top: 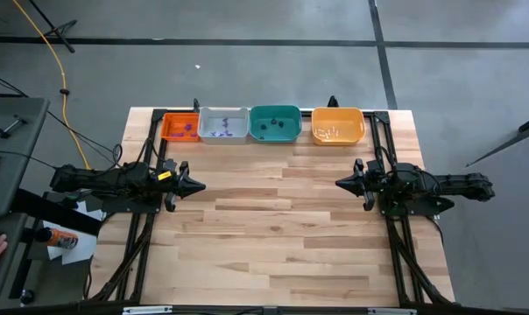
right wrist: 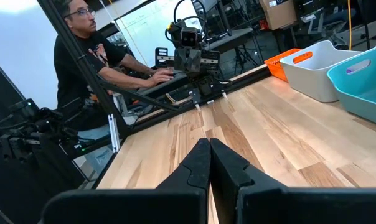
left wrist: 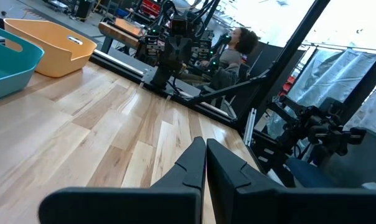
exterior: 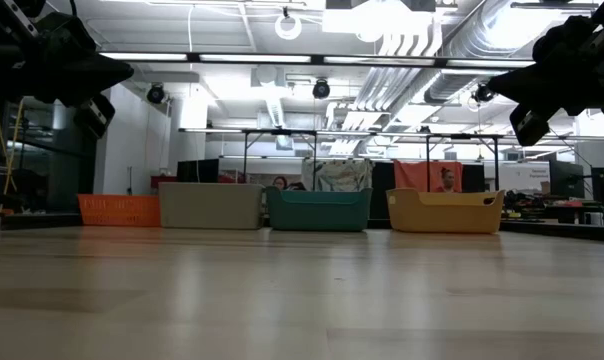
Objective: Sort Halloween decoration
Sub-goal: Return to Home Position
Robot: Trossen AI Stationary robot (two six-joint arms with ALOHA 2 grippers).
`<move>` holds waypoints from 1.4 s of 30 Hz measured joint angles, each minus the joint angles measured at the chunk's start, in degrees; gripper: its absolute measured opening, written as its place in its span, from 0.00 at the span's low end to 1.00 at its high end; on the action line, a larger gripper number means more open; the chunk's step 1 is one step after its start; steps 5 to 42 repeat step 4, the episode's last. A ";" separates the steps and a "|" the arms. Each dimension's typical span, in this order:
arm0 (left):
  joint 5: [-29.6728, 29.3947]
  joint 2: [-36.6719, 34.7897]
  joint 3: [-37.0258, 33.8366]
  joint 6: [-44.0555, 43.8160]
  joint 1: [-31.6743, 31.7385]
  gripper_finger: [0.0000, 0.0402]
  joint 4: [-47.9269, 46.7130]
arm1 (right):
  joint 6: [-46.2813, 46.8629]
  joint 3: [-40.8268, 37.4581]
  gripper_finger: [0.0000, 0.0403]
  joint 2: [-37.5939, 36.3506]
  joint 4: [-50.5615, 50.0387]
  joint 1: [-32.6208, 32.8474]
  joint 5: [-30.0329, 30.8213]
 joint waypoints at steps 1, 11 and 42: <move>0.01 0.02 0.00 0.01 0.00 0.01 0.01 | 0.00 0.00 0.00 0.01 0.01 -0.01 -0.01; 0.00 0.01 0.00 0.01 0.00 0.01 0.02 | 0.00 0.00 0.00 0.02 0.01 -0.01 0.00; 0.00 0.01 0.00 0.01 0.00 0.01 0.02 | 0.00 0.00 0.00 0.02 0.01 -0.01 0.00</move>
